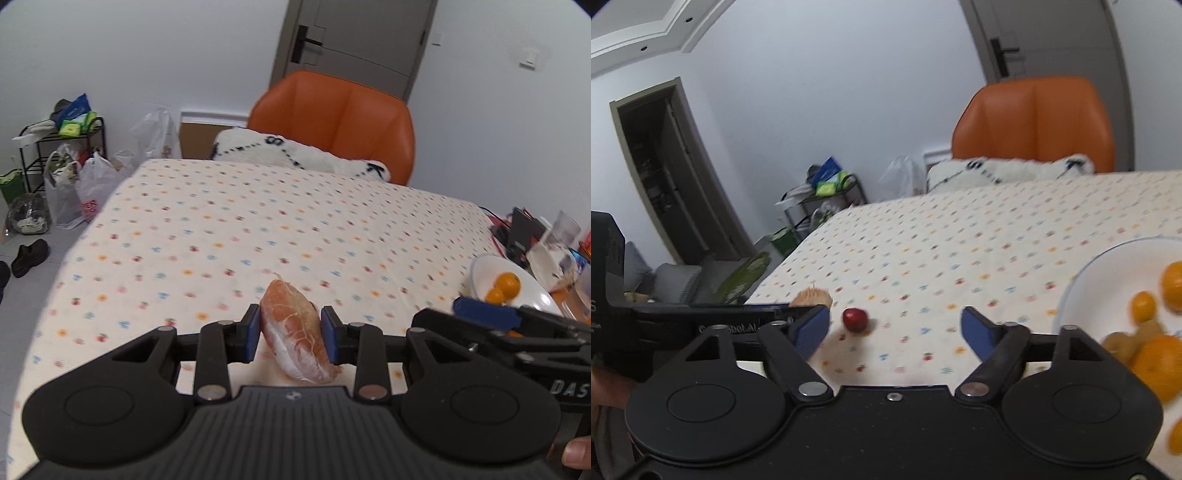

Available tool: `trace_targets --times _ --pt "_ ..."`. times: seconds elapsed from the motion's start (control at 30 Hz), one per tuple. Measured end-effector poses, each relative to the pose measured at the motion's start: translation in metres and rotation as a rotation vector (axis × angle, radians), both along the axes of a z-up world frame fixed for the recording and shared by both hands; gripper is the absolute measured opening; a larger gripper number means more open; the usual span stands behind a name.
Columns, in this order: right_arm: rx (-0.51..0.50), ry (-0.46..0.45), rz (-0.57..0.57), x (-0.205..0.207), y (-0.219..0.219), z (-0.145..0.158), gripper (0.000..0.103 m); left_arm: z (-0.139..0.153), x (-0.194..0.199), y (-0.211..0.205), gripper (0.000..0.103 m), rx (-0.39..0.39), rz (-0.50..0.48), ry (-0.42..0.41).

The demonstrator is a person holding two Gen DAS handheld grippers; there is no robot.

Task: Organize fruits
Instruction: 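Lift the pomelo segment with the left tool while the right tool moves toward the red plum, then grasp the red plum with the right tool while the left tool holds the pomelo segment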

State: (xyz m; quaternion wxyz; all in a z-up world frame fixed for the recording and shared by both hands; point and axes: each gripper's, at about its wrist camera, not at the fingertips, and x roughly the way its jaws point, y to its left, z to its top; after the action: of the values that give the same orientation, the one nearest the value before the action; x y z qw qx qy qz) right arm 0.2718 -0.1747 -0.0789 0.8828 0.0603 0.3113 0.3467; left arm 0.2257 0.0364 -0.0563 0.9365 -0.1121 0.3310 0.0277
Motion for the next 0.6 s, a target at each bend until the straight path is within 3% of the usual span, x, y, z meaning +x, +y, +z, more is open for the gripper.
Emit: trace_targets --times 0.47,0.53,0.6 --pt "-0.068 0.045 0.109 0.016 0.057 -0.017 0.050 -0.010 -0.002 0.043 0.031 -0.026 0.077 0.006" --pt "-0.078 0.046 0.118 0.018 0.064 -0.019 0.048 -0.011 -0.001 0.047 0.020 -0.029 0.080 0.006" --pt "-0.085 0.052 0.119 0.021 0.071 -0.021 0.044 -0.014 0.000 0.052 0.019 -0.047 0.083 0.014"
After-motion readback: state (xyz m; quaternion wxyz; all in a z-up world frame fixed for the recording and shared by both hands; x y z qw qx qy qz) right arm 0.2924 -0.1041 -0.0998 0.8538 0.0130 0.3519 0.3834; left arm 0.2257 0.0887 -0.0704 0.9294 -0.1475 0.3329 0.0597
